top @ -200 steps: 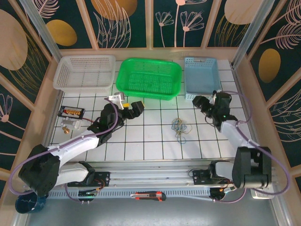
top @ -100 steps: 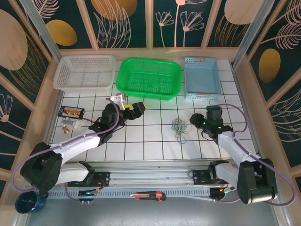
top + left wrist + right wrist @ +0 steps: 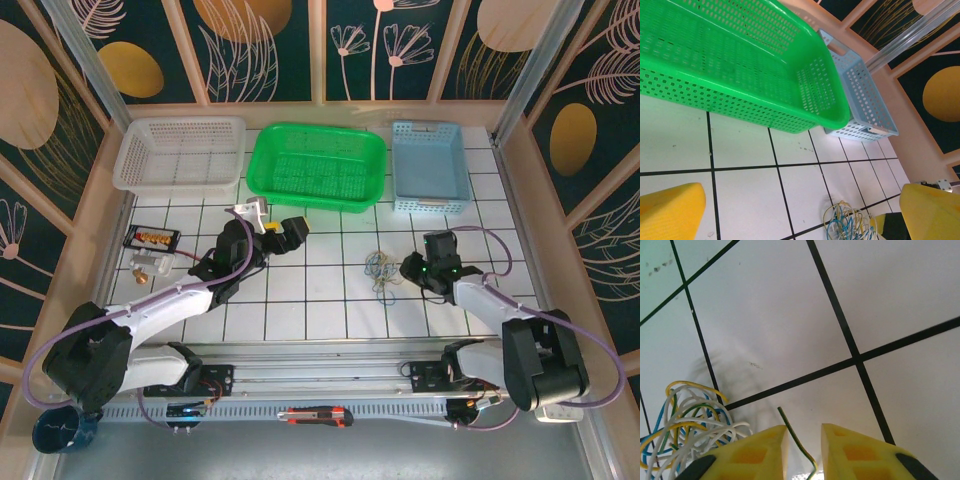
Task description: Untangle the cables
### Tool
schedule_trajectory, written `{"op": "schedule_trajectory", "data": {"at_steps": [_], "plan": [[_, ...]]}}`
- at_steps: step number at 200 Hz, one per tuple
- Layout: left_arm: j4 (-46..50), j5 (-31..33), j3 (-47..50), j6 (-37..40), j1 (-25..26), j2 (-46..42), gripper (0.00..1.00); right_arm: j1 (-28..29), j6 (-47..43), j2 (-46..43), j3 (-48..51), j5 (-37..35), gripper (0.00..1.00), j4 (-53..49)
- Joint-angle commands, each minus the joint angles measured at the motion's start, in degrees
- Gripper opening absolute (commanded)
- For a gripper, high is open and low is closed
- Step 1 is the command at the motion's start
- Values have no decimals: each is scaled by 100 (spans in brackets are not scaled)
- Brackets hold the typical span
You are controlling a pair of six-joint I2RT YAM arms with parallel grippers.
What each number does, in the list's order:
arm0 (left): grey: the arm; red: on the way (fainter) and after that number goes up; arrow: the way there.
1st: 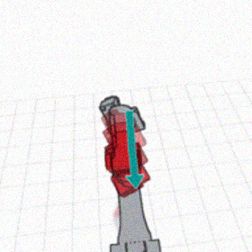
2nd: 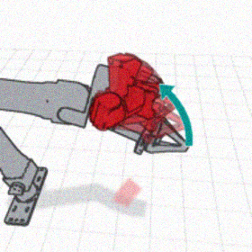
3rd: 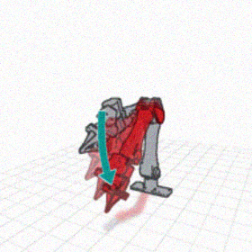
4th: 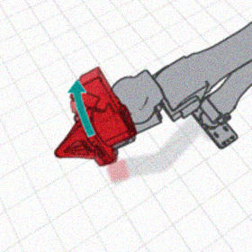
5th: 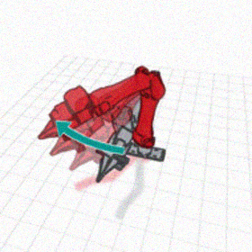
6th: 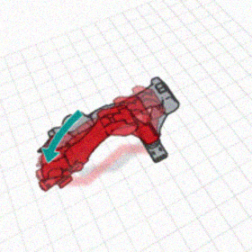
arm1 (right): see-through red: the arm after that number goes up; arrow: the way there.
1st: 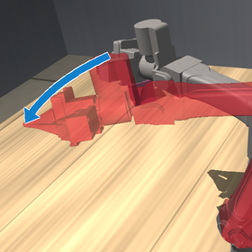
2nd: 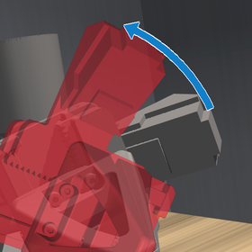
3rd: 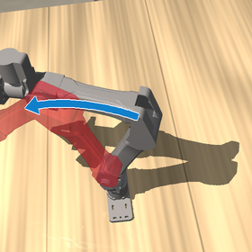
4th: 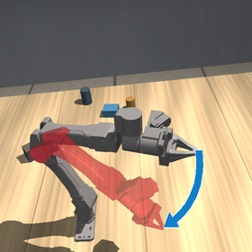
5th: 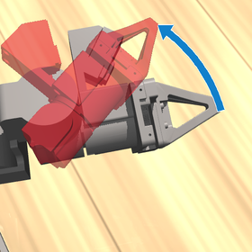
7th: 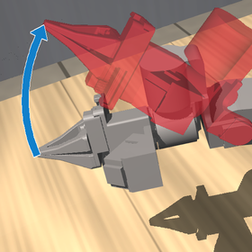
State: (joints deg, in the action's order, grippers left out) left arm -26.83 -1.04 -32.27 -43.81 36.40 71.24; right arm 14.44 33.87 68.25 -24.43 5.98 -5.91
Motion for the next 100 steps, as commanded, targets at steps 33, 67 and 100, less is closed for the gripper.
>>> {"op": "schedule_trajectory", "data": {"at_steps": [33,67,100], "plan": [[-253,102,83,-90,26,-84,99,311,-606,-37,-411,182,0,591],[-440,370,411,21,31,-149,99,915,-748,-58,-1484,472,0,411],[-649,472,694,167,27,-266,99,1478,-736,54,-2440,514,0,284]]}}
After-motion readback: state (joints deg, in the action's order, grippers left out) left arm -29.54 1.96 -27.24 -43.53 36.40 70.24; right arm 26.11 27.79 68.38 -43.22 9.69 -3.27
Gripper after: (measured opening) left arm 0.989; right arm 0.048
